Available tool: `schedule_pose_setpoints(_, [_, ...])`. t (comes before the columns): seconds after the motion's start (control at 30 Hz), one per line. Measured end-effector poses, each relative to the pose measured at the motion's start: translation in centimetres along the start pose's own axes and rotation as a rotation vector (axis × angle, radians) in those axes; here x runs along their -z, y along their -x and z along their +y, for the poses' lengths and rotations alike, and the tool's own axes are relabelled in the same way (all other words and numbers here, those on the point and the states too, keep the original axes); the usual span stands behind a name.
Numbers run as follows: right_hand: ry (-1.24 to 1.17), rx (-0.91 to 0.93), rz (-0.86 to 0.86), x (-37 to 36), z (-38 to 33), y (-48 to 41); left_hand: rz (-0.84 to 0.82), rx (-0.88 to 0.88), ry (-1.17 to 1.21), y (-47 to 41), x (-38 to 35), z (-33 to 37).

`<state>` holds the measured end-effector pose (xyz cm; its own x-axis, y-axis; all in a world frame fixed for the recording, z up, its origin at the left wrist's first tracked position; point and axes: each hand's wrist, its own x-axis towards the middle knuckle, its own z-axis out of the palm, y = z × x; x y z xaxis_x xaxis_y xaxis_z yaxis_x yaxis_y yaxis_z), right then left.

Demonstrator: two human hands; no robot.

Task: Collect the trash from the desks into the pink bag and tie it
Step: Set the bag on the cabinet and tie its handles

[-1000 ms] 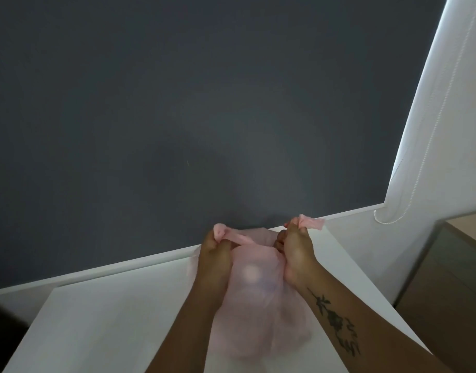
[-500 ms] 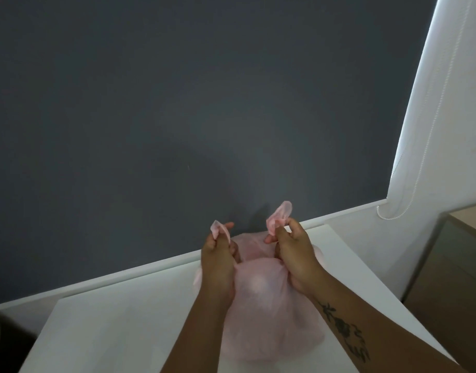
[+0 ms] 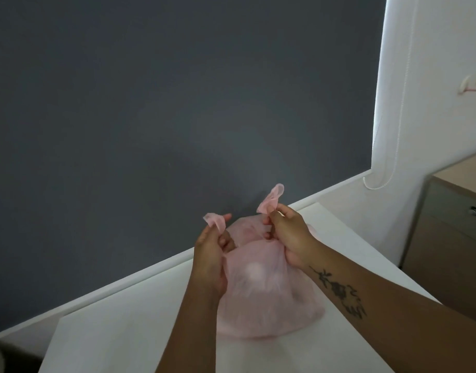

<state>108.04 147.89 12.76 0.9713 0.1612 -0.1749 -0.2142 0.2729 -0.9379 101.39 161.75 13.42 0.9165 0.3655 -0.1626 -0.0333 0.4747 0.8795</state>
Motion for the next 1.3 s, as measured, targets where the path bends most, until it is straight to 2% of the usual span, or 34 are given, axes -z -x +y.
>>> schedule_pose_setpoints(0.1, [0.074, -0.040, 0.020, -0.2, 0.0, 0.0, -0.059, 0.059, 0.110, 0.0, 0.2, -0.2])
schedule_pose_setpoints(0.2, [-0.009, -0.173, -0.003, -0.1, -0.2, 0.2, -0.068, 0.123, 0.086, -0.2, 0.5, -0.4])
schedule_pose_setpoints(0.37, [-0.027, -0.020, -0.079, 0.0, 0.3, 0.1, -0.112, 0.035, -0.087, -0.1, 0.2, -0.4])
schedule_pose_setpoints(0.57, [-0.003, -0.036, -0.078, -0.5, 0.5, 0.3, -0.196, 0.115, -0.280, -1.1, -0.6, 0.4])
schedule_pose_setpoints(0.7, [0.036, 0.013, -0.140, -0.2, 0.9, 0.0, -0.271, 0.060, -0.360, -0.8, -1.3, 0.5])
schedule_pose_setpoints(0.8, [0.059, 0.023, -0.231, 0.0, 0.8, 0.1, -0.227, 0.040, -0.368, -0.8, -1.6, 0.4])
schedule_pose_setpoints(0.97, [-0.038, 0.015, -0.371, 0.1, 0.7, 0.2, -0.056, -0.025, -0.375, -1.2, -2.4, 0.0])
schedule_pose_setpoints(1.03, [-0.018, 0.070, -0.336, 0.1, 0.7, 0.3, -0.023, -0.063, -0.376, -1.4, -2.6, -0.3])
schedule_pose_setpoints(1.13, [-0.023, 0.121, -0.196, 0.1, 0.8, 0.2, -0.017, -0.142, -0.481, -1.4, -2.7, -0.5])
schedule_pose_setpoints(1.3, [0.194, 0.343, 0.028, -0.4, 0.3, 0.4, 0.170, -0.309, -0.651, -1.5, -3.0, -0.8])
